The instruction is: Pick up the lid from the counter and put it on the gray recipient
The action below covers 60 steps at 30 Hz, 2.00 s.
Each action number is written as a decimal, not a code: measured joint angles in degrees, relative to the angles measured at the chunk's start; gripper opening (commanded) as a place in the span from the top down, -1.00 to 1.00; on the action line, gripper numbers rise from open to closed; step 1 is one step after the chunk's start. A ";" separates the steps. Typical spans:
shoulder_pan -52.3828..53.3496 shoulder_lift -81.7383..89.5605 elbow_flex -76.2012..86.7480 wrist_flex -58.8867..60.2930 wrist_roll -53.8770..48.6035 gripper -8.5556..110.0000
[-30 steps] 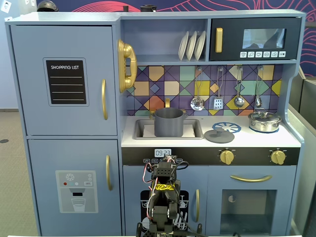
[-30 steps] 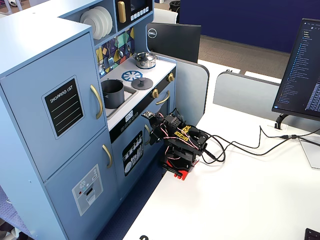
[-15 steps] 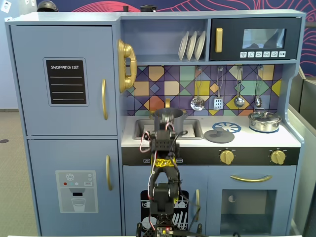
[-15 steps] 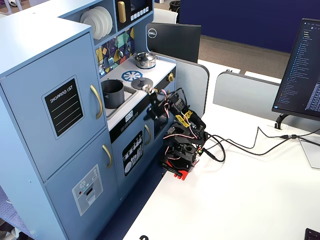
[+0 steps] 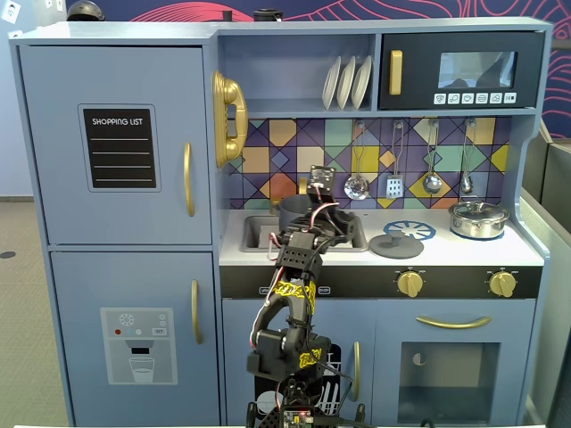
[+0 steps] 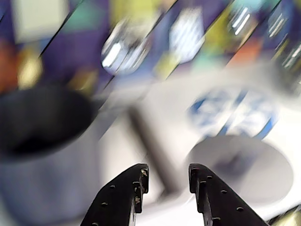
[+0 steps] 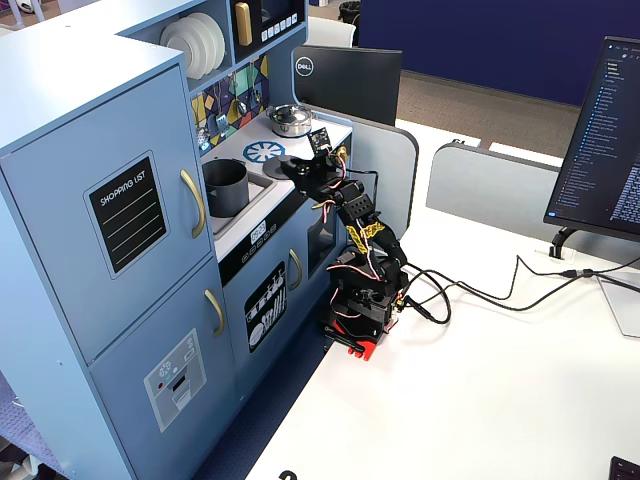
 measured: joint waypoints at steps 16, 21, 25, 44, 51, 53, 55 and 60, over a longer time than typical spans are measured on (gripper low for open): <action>10.02 -12.39 9.32 -23.38 0.53 0.54; 12.74 -14.68 9.84 -25.49 1.76 0.36; 12.39 -18.46 9.84 -29.79 1.76 0.36; 9.67 -41.04 5.36 -44.91 0.44 0.45; 9.67 -45.35 1.41 -45.26 2.99 0.47; 9.67 -46.32 0.88 -45.70 3.60 0.48; 9.76 -47.55 0.00 -46.14 3.87 0.48; 10.72 -51.06 -2.64 -47.64 3.87 0.51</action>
